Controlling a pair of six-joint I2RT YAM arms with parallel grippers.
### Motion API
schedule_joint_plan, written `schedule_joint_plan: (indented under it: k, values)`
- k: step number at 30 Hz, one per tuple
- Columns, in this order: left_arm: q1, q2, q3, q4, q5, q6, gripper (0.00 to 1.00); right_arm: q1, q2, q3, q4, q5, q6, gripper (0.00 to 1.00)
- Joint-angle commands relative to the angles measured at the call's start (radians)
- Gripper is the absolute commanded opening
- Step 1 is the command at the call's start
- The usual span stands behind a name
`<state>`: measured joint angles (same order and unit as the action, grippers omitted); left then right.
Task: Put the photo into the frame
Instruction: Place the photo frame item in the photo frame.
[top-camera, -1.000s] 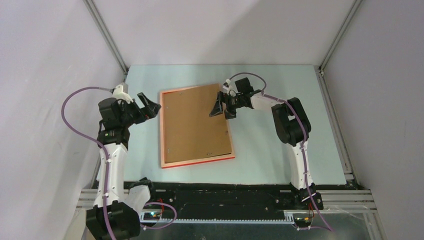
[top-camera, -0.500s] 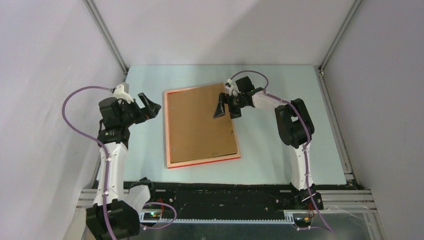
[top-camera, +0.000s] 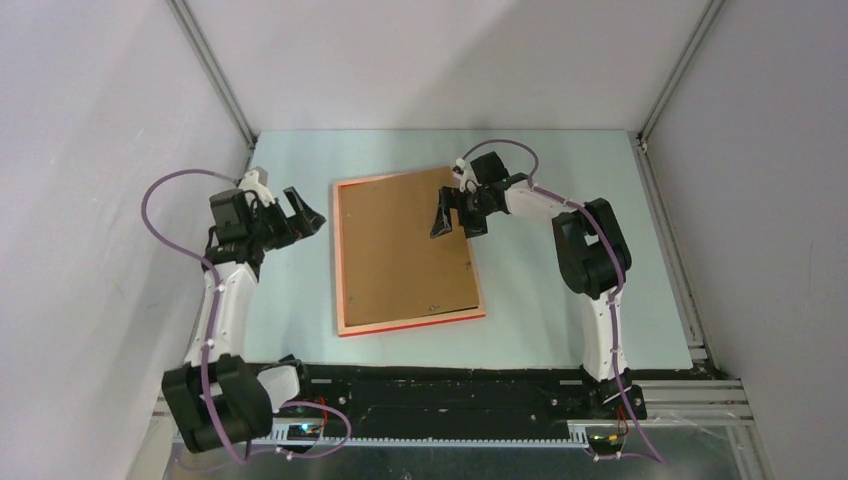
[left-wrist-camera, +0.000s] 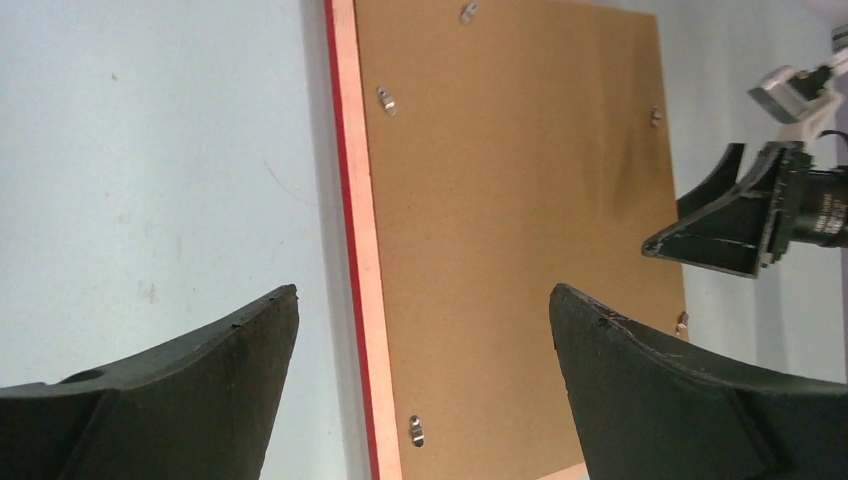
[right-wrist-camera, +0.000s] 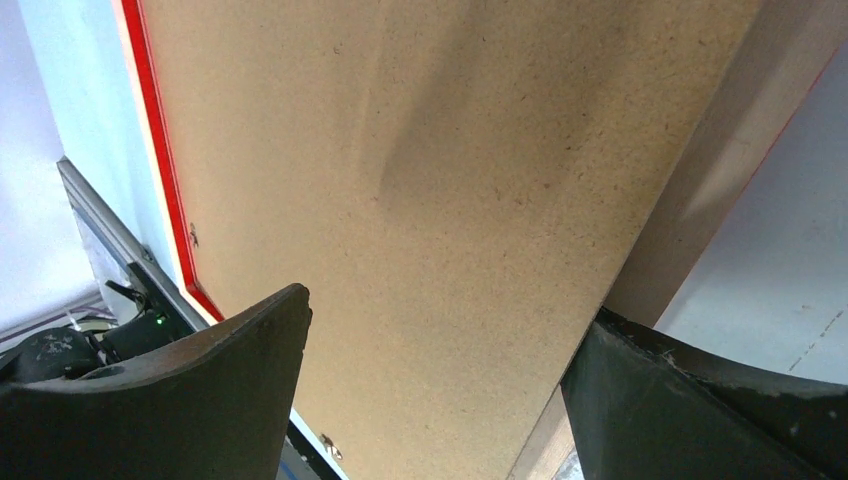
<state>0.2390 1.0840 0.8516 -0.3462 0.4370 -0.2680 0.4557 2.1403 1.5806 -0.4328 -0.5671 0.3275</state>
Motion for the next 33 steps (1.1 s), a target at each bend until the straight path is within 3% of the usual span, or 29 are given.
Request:
schedule_joint_plan:
  k: [1, 11, 24, 33]
  values:
    - [0.007, 0.084, 0.042, 0.023, -0.015, 0.017, 1.0, 0.009, -0.066, 0.009, -0.028, 0.058, -0.025, 0.9]
    - [-0.064, 0.345, 0.08, 0.024, -0.022, -0.011, 1.0, 0.036, -0.08, 0.009, -0.051, 0.127, -0.06, 0.9]
    - [-0.129, 0.545, 0.121, 0.04, -0.025, -0.009, 1.0, 0.068, -0.057, 0.018, -0.069, 0.137, -0.082, 0.92]
    - [-0.16, 0.603, 0.108, 0.082, -0.012, -0.028, 1.0, 0.087, -0.036, 0.02, -0.083, 0.136, -0.101, 0.94]
